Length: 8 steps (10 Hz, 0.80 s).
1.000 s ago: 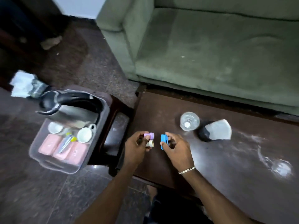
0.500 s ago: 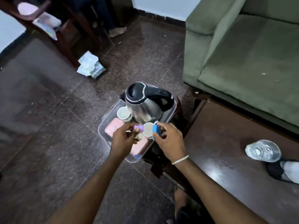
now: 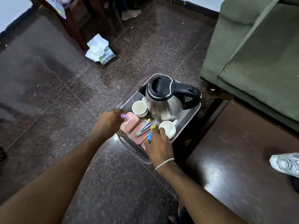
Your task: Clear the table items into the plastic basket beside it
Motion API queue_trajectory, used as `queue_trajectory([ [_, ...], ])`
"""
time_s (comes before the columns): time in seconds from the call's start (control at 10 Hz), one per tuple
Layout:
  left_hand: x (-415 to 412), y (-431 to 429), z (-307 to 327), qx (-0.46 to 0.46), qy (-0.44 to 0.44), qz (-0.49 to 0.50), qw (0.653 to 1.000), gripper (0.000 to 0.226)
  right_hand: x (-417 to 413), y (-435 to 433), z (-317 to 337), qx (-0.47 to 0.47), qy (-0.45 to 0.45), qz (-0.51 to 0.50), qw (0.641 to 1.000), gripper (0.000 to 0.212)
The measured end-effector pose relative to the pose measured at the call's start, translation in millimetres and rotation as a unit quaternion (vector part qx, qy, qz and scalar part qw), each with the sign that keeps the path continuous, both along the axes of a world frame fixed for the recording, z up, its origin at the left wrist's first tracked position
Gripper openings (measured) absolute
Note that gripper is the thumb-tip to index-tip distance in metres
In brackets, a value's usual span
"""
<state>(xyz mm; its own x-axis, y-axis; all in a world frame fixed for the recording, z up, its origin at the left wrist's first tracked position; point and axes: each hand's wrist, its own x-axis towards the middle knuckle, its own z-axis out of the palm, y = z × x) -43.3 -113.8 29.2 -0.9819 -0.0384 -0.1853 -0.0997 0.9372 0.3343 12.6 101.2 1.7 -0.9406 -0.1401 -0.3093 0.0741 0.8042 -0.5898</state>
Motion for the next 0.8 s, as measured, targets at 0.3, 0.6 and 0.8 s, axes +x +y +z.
queue_trajectory([
  [0.3, -9.4, 13.8, -11.9, -0.103, -0.021, -0.093, 0.990, 0.019, 6.1, -5.2, -15.6, 0.059, 0.016, 0.027, 0.998, 0.049],
  [0.6, -3.2, 12.1, -7.9, -0.109, -0.038, -0.072, 0.991, 0.052, 10.2, -0.1, -18.4, 0.029, 0.046, 0.025, 0.998, 0.051],
  [0.8, 5.9, 14.8, -3.5, -0.122, -0.029, -0.064, 0.990, 0.058, 16.1, 20.3, -6.5, -0.017, 0.088, 0.004, 0.996, 0.050],
])
